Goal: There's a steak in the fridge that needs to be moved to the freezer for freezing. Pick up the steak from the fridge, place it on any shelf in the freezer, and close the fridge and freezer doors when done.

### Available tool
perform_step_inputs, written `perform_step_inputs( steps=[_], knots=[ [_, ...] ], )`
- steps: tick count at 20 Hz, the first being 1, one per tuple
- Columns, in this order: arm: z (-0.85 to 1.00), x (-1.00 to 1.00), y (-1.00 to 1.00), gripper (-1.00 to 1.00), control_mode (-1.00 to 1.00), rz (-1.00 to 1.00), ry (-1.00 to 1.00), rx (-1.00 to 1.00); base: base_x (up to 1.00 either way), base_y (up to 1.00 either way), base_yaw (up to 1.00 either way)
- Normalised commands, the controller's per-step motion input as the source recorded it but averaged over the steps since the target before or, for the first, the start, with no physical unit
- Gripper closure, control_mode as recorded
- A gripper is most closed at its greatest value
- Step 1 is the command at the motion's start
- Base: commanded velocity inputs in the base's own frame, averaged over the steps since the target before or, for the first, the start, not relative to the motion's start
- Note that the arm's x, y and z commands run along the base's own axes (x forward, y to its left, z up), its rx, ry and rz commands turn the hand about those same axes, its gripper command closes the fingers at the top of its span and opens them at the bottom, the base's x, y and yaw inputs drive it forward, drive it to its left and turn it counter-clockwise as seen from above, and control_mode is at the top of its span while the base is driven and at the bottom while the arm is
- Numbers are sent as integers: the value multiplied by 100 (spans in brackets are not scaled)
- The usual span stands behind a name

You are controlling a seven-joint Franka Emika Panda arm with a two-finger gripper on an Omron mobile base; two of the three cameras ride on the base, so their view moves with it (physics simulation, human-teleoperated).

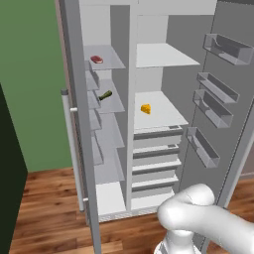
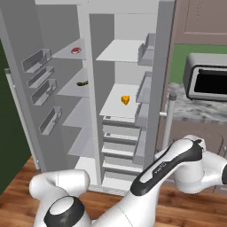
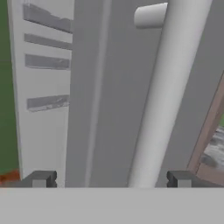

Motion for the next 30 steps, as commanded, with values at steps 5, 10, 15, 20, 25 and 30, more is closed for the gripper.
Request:
perform_step_inputs(
  steps=[5,10,15,20,25,30],
  knots=[
    [-4,-3,2,-100,-100,7,-6,1,0,0,0],
    [-13,9,40,-100,-100,0,-2,0,0,0,0],
    [-56,38,27,-100,-100,1,0,6,0,0,0],
    [-43,34,-12,-100,-100,10,0,30,0,0,0],
    [-33,46,11,-100,-100,9,0,23,0,0,0],
    [-18,33,50,-100,-100,11,0,21,0,0,0]
  ],
)
